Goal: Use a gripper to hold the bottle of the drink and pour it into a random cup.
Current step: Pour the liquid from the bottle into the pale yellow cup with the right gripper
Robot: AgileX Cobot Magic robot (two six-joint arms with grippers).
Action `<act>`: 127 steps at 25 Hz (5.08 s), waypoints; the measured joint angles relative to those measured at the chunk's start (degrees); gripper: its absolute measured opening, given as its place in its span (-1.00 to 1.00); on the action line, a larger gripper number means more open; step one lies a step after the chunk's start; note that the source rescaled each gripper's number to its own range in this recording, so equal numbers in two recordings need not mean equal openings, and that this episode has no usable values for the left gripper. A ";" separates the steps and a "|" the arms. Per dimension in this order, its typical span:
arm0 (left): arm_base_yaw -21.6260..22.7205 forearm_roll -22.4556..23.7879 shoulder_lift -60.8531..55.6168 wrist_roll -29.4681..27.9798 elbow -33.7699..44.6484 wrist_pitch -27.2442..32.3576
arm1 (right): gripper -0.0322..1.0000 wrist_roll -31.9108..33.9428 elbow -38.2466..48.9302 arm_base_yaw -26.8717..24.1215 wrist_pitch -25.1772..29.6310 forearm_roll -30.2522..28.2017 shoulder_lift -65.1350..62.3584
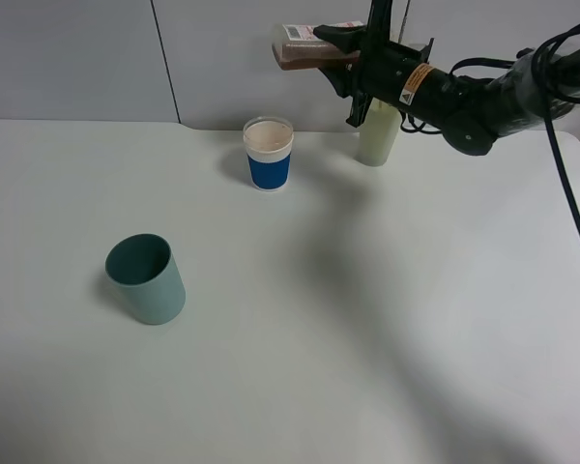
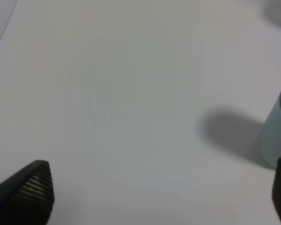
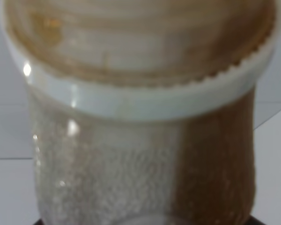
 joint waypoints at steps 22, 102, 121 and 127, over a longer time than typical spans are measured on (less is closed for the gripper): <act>0.00 0.00 0.00 0.00 0.00 0.00 | -0.93 0.48 0.00 0.35 0.00 2.63 0.00; 0.00 0.00 0.00 0.00 0.00 0.00 | -0.93 0.48 0.00 0.95 -7.73 14.50 0.00; 0.00 0.00 0.00 0.00 0.00 0.00 | -0.93 -0.07 0.00 0.95 -7.84 17.04 0.00; 0.00 0.00 0.00 0.00 0.00 0.00 | -0.93 -4.45 0.00 0.95 -8.65 11.89 0.00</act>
